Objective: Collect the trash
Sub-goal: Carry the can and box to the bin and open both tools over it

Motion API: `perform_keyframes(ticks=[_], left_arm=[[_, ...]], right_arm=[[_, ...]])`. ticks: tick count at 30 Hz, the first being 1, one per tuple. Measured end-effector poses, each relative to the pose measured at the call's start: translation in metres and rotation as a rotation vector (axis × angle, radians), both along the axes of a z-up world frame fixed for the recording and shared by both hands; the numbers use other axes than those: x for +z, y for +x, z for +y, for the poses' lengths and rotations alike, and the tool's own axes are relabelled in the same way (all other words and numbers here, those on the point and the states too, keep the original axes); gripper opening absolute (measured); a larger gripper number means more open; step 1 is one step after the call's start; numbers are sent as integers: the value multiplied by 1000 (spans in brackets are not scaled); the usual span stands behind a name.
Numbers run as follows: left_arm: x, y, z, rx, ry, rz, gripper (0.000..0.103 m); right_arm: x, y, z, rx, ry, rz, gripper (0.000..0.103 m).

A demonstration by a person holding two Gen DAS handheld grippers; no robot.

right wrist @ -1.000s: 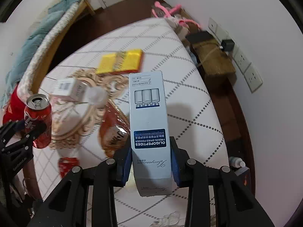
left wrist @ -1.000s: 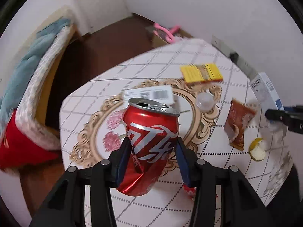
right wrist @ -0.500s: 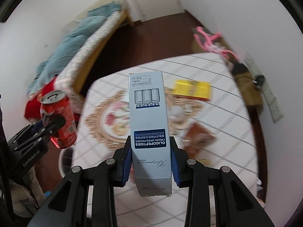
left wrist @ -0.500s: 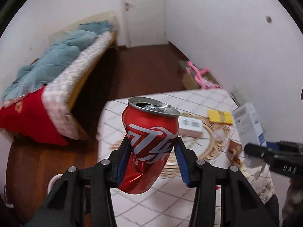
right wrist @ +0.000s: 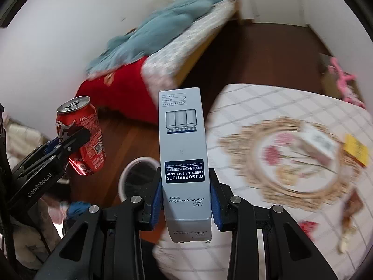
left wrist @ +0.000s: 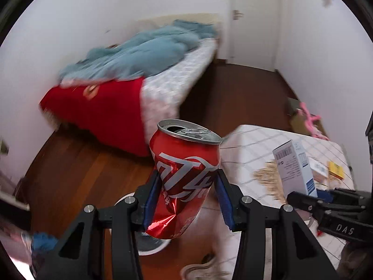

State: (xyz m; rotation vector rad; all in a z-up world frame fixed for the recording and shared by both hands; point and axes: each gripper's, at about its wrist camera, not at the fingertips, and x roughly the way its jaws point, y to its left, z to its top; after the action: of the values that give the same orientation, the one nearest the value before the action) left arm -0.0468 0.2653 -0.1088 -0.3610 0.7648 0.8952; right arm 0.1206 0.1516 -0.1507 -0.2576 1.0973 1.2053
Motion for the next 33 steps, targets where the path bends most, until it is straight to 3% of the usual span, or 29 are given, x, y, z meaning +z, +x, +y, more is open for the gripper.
perform_keyframes(ticks=[4, 9, 12, 19, 23, 26, 28, 30, 32, 33], left_arm=[[-29, -53, 49, 113, -105, -35, 42], [-93, -113, 105, 248, -303, -83, 42], [-141, -134, 134, 306, -419, -85, 42], [-232, -158, 157, 370, -651, -78, 43], [-261, -161, 169, 405, -720, -65, 44], [-269, -165, 172, 426, -729, -42, 45], [-270, -168, 171, 437, -722, -38, 59], [-269, -174, 171, 455, -706, -33, 89], [-265, -182, 167, 481, -684, -6, 100], [-263, -186, 168, 489, -672, 3, 100]], right_arm=[[-31, -52, 67, 105, -53, 48, 37], [-96, -112, 140, 226, -183, 79, 37], [-140, -138, 174, 276, -263, 96, 37], [-229, -166, 231, 323, -426, 110, 37], [-262, -167, 256, 331, -478, 121, 37], [-280, -169, 272, 341, -494, 120, 38], [-288, -171, 277, 348, -501, 117, 38], [-292, -172, 283, 346, -506, 99, 47], [-293, -168, 285, 339, -506, 90, 69], [-292, -167, 284, 335, -504, 85, 69]])
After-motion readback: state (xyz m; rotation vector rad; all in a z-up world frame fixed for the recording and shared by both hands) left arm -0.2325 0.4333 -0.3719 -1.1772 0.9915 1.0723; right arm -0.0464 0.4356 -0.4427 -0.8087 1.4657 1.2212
